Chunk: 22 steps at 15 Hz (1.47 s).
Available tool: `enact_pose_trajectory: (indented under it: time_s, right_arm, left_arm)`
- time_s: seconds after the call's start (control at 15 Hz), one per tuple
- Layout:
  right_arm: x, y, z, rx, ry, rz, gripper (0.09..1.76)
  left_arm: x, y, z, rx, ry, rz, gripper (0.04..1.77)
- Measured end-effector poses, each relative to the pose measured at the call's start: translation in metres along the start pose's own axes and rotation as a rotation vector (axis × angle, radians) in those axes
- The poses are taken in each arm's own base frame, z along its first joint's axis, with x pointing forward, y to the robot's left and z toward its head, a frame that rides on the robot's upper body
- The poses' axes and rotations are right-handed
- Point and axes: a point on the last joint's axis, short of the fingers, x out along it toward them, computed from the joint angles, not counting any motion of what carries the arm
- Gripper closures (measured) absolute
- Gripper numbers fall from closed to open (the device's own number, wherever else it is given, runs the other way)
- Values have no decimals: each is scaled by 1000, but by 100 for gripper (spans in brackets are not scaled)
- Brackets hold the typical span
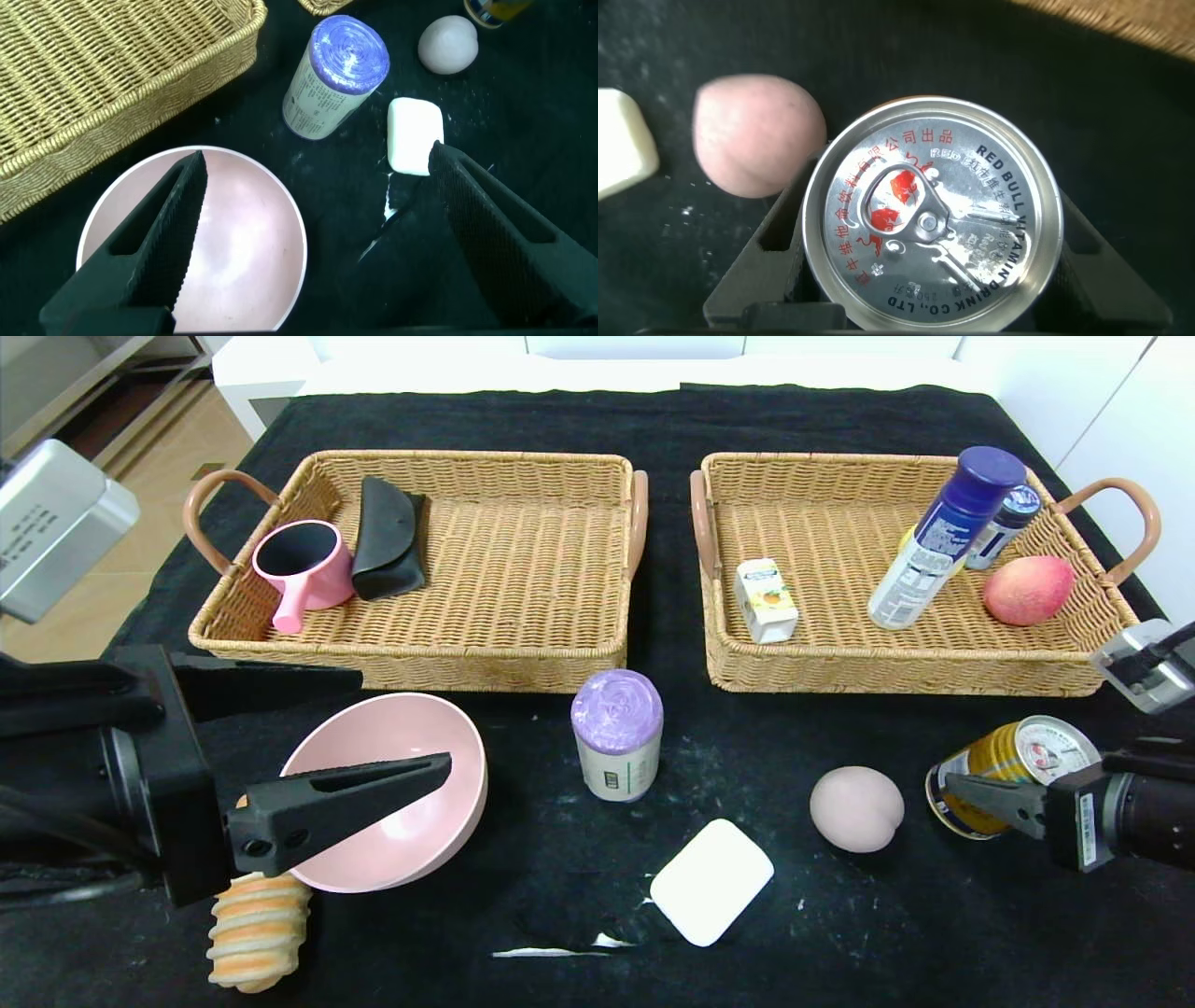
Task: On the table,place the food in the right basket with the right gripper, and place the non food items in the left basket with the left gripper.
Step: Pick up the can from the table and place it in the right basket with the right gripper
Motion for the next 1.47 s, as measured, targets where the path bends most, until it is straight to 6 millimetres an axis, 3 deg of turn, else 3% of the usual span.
enact_pose_trajectory:
  time_s: [0.6, 1.0, 1.47]
  right_arm:
    - [-25, 5, 69, -21, -125, 15, 65]
    - [-2, 20, 112, -44, -197, 11, 65]
    - [40, 44, 145, -60, -239, -26, 65]
  left_arm:
    - [-1, 0, 0, 2, -2, 0, 9]
    - [-1, 0, 2, 7, -28, 4, 9]
    - [-1, 0, 1, 7, -27, 4, 9]
